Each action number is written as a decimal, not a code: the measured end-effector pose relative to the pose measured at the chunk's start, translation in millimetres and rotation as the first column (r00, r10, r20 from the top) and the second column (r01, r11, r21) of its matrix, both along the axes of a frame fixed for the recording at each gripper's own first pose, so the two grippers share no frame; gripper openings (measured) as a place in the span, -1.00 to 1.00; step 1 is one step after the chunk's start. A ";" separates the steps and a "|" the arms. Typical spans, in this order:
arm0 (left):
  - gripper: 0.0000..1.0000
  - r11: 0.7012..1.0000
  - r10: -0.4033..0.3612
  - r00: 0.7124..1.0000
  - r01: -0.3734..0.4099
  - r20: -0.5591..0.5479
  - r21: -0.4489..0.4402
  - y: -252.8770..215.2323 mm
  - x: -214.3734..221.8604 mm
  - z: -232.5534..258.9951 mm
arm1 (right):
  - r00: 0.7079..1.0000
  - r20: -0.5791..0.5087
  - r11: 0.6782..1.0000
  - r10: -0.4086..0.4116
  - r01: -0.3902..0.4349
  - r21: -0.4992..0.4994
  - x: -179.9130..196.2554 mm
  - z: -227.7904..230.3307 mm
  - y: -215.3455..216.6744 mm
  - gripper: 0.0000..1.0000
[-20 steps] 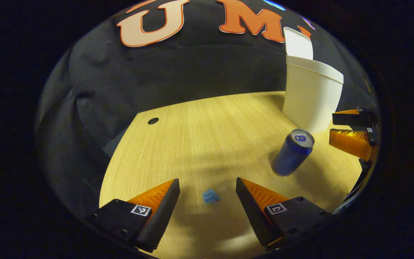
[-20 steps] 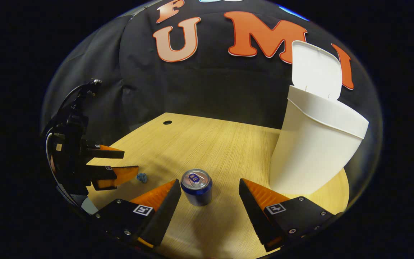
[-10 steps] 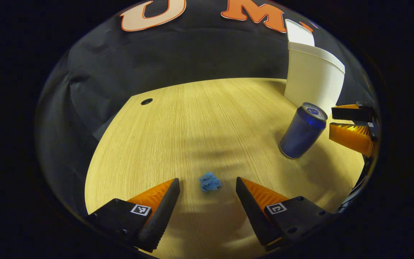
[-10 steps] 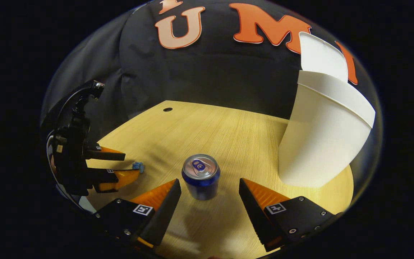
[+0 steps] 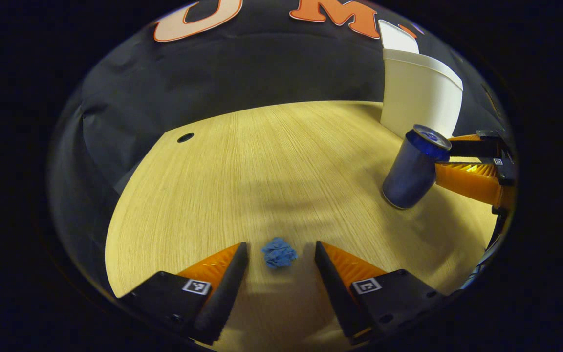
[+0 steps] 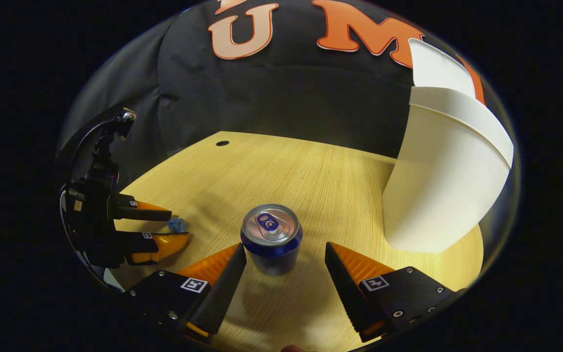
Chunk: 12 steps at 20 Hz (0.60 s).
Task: Press the lid of the desktop garbage bin to open it, pick up the crumpled paper on the desktop and throw it into the bin, then pick up the pop can on the desktop and drop it into the bin, and finally close the garbage bin lid.
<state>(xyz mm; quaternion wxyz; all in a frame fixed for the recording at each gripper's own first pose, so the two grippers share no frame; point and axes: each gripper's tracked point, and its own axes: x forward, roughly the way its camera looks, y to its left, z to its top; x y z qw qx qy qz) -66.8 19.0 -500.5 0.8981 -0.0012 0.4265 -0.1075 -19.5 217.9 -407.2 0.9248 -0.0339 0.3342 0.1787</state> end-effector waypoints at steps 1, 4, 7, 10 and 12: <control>0.58 1.000 -0.007 1.000 0.007 -0.014 -0.005 -4.5 -0.6 -3.6 | 1.000 -0.001 1.000 0.001 -0.001 -0.011 2.2 -8.0 0.4 0.96; -0.04 1.000 -0.027 1.000 0.027 -0.005 0.012 -6.3 2.2 -1.1 | 1.000 0.000 1.000 0.000 0.000 -0.014 3.9 -14.0 5.7 0.96; -0.43 0.999 -0.037 0.999 0.037 -0.010 0.008 -3.7 0.1 0.0 | 1.000 0.004 1.000 -0.004 0.004 -0.006 9.4 -18.0 8.9 0.97; -0.43 0.999 -0.041 0.999 0.041 0.013 0.005 -0.6 4.5 13.6 | 1.000 -0.001 1.000 -0.002 0.002 -0.001 11.0 -23.5 11.1 0.96; -0.43 0.999 -0.040 0.999 0.040 0.031 0.000 1.4 8.1 22.8 | 1.000 -0.005 1.000 0.002 -0.002 0.004 13.5 -27.4 15.2 0.97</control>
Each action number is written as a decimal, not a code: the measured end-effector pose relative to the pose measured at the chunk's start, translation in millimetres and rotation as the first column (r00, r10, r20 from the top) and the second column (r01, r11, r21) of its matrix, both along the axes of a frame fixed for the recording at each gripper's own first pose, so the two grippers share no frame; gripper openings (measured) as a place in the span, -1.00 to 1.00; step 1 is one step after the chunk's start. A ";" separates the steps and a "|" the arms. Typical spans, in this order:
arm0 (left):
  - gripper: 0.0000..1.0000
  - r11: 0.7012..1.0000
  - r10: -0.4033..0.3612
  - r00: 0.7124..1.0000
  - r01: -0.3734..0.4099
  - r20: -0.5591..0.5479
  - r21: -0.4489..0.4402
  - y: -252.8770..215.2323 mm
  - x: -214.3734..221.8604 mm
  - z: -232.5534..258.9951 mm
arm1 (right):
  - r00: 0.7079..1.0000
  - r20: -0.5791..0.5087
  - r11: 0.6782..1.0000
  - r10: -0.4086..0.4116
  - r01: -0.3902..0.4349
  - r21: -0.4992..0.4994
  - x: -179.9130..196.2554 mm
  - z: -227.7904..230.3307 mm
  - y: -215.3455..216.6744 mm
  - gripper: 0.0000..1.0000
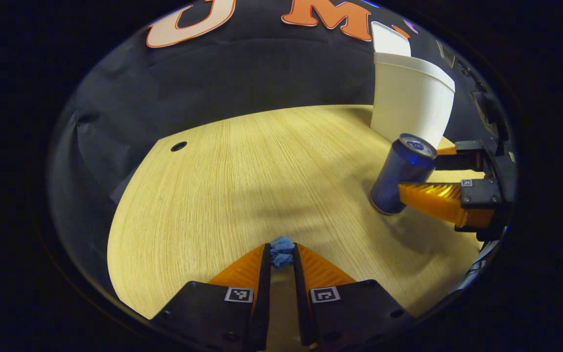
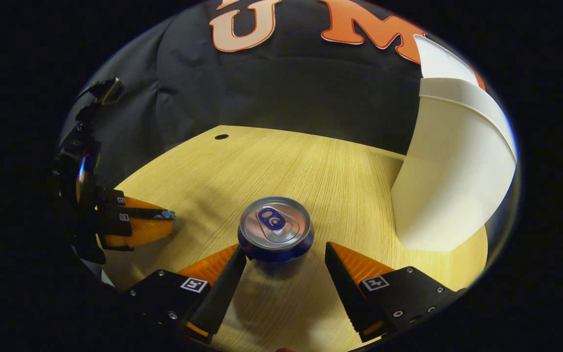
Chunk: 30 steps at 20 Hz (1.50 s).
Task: Press the lid of the desktop garbage bin to open it, pick up the crumpled paper on the desktop and throw it into the bin, then pick up the pop can on the desktop and drop it into the bin, and finally close the garbage bin lid.
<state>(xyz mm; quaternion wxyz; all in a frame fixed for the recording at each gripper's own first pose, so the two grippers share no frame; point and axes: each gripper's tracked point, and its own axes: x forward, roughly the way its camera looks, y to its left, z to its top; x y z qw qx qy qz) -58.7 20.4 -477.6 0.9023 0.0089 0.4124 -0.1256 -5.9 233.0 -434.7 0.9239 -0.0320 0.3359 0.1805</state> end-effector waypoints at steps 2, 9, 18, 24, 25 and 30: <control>-0.43 1.000 0.002 1.000 -0.002 0.016 -0.013 0.8 3.3 13.3 | 1.000 -0.002 1.000 0.005 -0.005 0.007 2.2 -3.8 4.3 0.97; -0.43 1.000 0.024 0.997 -0.023 0.067 -0.012 10.8 12.9 39.2 | 0.999 -0.027 0.999 0.022 -0.021 0.039 6.2 -14.0 16.4 0.95; -0.43 0.998 0.056 0.994 -0.051 0.094 -0.049 -4.7 24.5 55.3 | 1.000 -0.004 0.999 -0.007 0.007 0.040 3.1 9.4 -8.9 0.60; -0.43 0.997 0.037 0.991 -0.027 0.129 -0.077 -38.7 44.7 85.0 | 0.997 0.001 0.997 -0.077 0.077 0.032 -12.9 34.2 -55.4 0.59; -0.43 0.997 0.036 0.990 -0.025 0.139 -0.078 -43.3 48.5 89.6 | 0.996 0.002 0.996 -0.089 0.089 0.030 -13.9 38.4 -63.1 0.59; -0.43 0.996 0.027 0.979 -0.008 0.203 -0.093 -65.1 74.7 125.0 | 0.990 0.020 0.990 -0.143 0.143 0.023 -14.9 58.3 -100.1 0.60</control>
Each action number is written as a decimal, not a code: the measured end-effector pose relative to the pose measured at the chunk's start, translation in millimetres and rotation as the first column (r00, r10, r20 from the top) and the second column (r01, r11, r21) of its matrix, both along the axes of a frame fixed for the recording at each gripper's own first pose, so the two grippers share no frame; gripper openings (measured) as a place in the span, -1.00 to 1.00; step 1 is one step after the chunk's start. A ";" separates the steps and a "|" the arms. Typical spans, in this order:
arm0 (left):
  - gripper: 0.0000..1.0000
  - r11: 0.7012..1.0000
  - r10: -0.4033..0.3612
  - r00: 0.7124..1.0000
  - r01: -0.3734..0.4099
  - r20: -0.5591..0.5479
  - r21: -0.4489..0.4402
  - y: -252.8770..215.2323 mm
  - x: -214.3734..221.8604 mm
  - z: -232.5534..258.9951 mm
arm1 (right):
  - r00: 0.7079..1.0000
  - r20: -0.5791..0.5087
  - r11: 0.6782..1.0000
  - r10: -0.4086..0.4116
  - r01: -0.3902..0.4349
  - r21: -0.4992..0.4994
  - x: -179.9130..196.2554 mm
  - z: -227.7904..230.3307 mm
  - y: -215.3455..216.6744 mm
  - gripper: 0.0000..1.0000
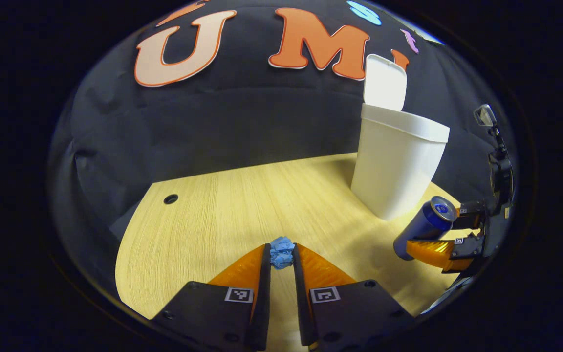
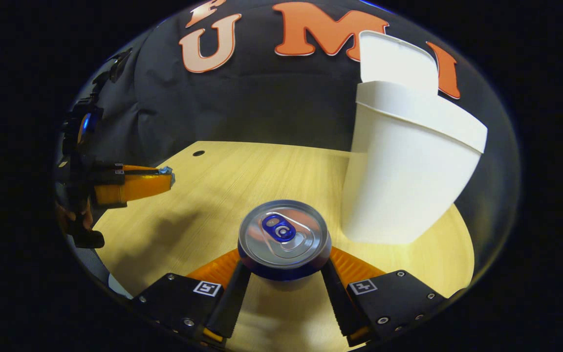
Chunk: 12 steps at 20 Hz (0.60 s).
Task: Press the lid of the desktop garbage bin to open it, pick up the crumpled paper on the desktop and throw it into the bin, then pick up the pop can on the desktop and drop it into the bin, and finally close the garbage bin lid.
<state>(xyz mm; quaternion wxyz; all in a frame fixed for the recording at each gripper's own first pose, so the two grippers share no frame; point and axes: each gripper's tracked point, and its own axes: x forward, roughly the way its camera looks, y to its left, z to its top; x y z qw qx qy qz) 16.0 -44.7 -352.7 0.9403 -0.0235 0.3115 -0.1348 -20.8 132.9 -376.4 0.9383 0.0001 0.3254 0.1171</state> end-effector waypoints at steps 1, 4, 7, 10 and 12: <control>-0.43 1.000 -0.008 1.000 0.008 0.015 0.000 -6.5 5.9 7.7 | 1.000 0.003 1.000 -0.012 0.012 -0.001 -4.0 3.1 -7.5 0.60; -0.43 0.999 -0.039 0.997 0.039 0.061 -0.004 -28.5 19.5 32.0 | 0.999 0.013 0.999 -0.034 0.034 -0.007 -8.6 12.6 -28.4 0.60; -0.43 0.997 -0.068 0.993 0.070 0.095 -0.021 -48.3 31.5 49.6 | 0.998 0.020 0.998 -0.061 0.062 -0.012 -12.1 18.0 -45.5 0.60; -0.43 0.994 -0.101 0.986 0.107 0.136 -0.036 -76.9 47.4 70.9 | 0.995 0.020 0.996 -0.093 0.094 -0.013 -18.7 22.1 -64.6 0.59; -0.43 0.991 -0.117 0.981 0.126 0.154 -0.049 -92.6 57.4 84.8 | 0.993 0.011 0.993 -0.115 0.115 -0.011 -22.5 20.2 -76.5 0.59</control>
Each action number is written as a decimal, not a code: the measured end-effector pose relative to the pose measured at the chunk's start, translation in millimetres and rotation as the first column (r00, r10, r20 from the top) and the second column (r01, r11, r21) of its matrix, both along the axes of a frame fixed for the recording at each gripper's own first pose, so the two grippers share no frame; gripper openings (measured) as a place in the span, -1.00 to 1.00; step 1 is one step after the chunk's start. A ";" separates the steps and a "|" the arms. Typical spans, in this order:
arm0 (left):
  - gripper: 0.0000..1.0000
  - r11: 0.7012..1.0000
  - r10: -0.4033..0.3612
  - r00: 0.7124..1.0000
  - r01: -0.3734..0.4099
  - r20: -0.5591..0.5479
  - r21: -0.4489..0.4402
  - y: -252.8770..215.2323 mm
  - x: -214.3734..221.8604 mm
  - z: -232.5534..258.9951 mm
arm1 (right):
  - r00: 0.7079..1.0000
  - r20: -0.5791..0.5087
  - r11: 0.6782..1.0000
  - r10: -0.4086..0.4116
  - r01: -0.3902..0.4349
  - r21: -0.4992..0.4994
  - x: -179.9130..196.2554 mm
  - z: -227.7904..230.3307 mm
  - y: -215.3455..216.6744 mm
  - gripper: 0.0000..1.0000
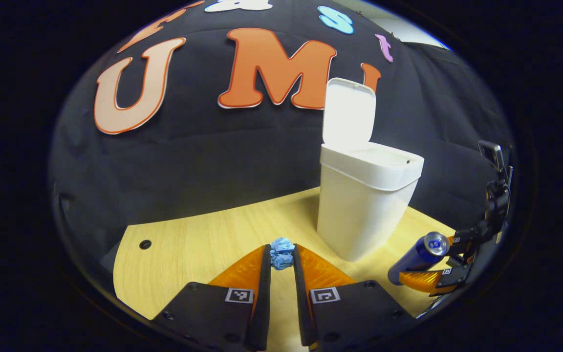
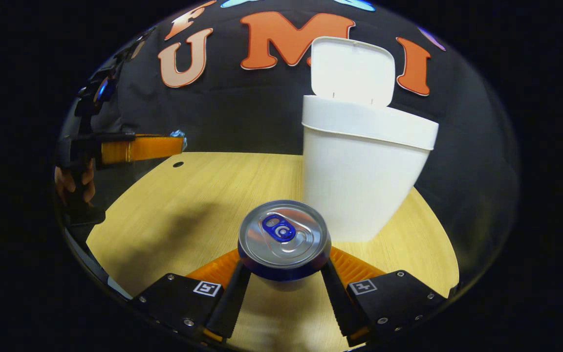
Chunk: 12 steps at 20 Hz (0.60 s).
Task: Press the lid of the desktop garbage bin to open it, pick up the crumpled paper on the desktop and throw it into the bin, then pick up the pop can on the desktop and drop it into the bin, and finally close the garbage bin lid.
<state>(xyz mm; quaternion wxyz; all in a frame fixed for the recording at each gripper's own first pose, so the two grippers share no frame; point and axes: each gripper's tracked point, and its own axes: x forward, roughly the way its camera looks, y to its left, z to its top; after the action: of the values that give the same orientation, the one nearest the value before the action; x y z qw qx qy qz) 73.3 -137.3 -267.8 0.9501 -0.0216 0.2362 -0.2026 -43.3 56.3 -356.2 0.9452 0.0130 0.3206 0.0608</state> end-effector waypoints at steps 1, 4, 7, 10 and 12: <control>-0.43 1.000 -0.009 1.000 0.009 0.010 -0.013 -6.3 5.0 8.1 | 1.000 0.001 1.000 -0.011 0.011 0.006 -1.2 1.7 -4.7 0.59; -0.44 0.998 -0.030 0.999 0.032 0.034 -0.062 -34.1 22.8 35.3 | 0.999 0.009 0.999 -0.037 0.037 0.011 -5.5 5.3 -17.4 0.59; -0.43 0.993 -0.050 0.997 0.055 0.058 -0.102 -51.6 33.3 57.2 | 0.999 0.021 0.999 -0.048 0.048 0.000 -10.5 10.7 -31.8 0.60; -0.44 0.988 -0.076 0.994 0.086 0.080 -0.125 -73.6 44.2 80.2 | 0.997 0.021 0.997 -0.073 0.074 -0.001 -14.1 12.3 -41.7 0.60; -0.43 0.985 -0.097 0.991 0.108 0.092 -0.134 -88.5 49.7 89.5 | 0.996 0.019 0.996 -0.093 0.093 0.005 -19.2 13.0 -53.4 0.60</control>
<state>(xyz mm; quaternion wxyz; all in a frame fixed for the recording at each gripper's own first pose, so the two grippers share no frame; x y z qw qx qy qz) 123.0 -225.8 -178.4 0.9438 -0.0669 0.1818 -0.2680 -62.5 3.0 -343.2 0.9500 0.0290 0.3105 0.0176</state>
